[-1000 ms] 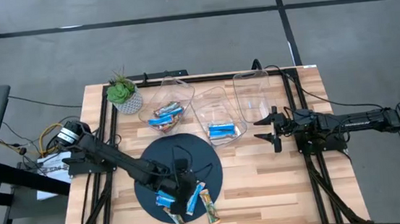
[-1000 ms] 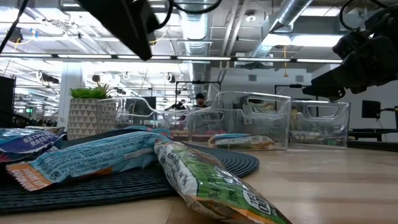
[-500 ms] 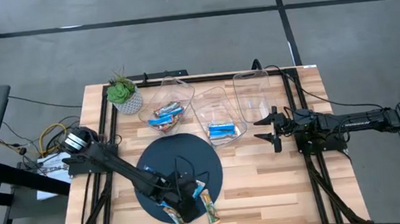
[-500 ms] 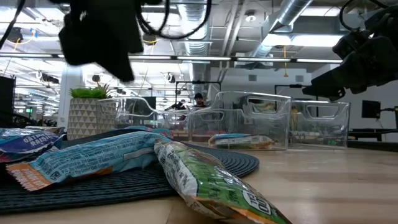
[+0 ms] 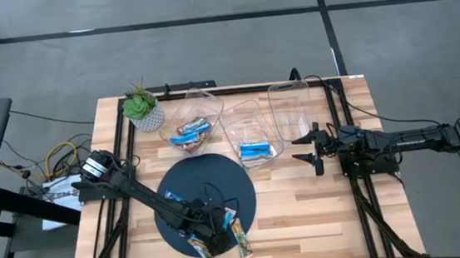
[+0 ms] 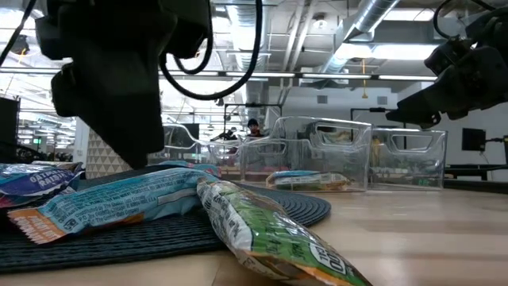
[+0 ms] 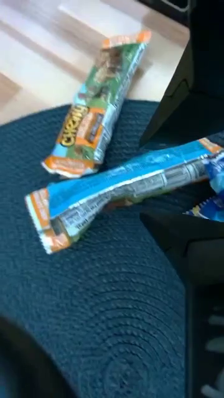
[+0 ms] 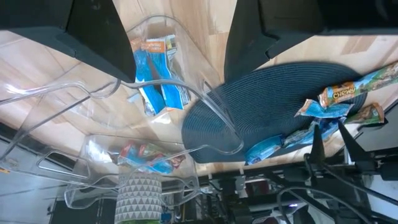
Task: Pick and place Granola Bars by type
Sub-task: Put the yellow granola bar into the middle transparent bin
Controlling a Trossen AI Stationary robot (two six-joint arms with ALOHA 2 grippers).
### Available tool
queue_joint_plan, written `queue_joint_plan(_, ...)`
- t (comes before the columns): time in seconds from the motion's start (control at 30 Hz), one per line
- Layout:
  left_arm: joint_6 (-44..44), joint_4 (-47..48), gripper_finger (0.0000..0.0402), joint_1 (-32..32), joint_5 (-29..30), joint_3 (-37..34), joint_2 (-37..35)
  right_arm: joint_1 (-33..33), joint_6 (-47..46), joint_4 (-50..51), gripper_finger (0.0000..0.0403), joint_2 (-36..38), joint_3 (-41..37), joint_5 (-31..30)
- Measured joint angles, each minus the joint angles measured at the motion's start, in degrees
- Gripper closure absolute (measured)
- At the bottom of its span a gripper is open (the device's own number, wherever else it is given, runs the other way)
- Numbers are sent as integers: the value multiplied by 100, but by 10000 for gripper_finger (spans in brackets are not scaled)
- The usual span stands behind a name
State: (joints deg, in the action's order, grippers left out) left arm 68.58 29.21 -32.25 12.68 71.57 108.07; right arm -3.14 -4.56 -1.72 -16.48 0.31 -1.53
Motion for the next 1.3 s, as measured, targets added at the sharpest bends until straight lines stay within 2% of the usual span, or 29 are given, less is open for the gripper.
queue_joint_plan(0.3, -325, -315, 263, 20, -104, 8, 192, 2, 1, 7, 163, -3, -1, 1)
queue_joint_plan(0.9, -490, -620, 256, 96, -234, 9, 533, 2, 0, -2, 163, -1, 1, 4)
queue_joint_plan(1.1, -495, -623, 282, 98, -235, 7, 533, 1, 2, -2, 163, -1, 1, 2)
queue_joint_plan(1.3, -873, -945, 315, 98, -227, 4, 533, 2, 0, -2, 163, -1, 0, 1)
